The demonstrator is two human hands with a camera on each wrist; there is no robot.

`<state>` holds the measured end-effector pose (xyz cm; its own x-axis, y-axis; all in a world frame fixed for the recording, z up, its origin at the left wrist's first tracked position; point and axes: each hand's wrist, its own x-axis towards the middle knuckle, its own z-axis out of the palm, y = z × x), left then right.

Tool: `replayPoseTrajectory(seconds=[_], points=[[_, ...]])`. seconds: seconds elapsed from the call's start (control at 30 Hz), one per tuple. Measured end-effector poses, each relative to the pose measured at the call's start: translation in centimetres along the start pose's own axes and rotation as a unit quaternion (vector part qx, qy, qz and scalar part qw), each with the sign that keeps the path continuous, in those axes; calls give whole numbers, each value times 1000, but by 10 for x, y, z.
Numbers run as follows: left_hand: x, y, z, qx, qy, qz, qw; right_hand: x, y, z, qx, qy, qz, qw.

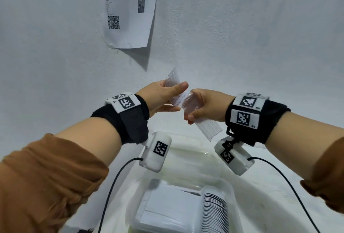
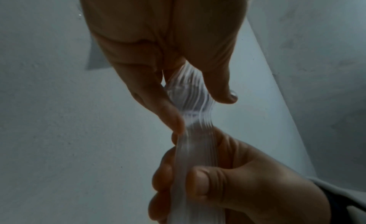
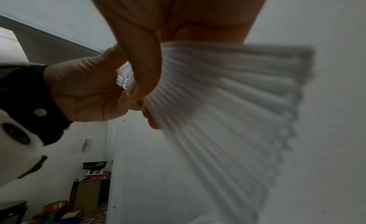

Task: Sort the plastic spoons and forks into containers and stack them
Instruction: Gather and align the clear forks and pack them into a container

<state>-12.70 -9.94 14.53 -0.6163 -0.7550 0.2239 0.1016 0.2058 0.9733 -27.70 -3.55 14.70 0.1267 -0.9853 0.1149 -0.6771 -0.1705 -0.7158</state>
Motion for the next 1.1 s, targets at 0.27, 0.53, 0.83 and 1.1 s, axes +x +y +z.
replayPoseTrajectory(seconds=[0.27,0.53,0.83,1.1], points=[[16,-24,-16,-38,43,-22,998,18,12,11,31,-36,57,997],[30,-52,-25,-78,68,-85,991,29,19,28,-80,36,100,991],[35,-68,-32,-62,66,-150,985,45,28,41,-220,92,54,970],[22,-88,-57,95,8,-177,980,44,45,28,-289,8,94,953]])
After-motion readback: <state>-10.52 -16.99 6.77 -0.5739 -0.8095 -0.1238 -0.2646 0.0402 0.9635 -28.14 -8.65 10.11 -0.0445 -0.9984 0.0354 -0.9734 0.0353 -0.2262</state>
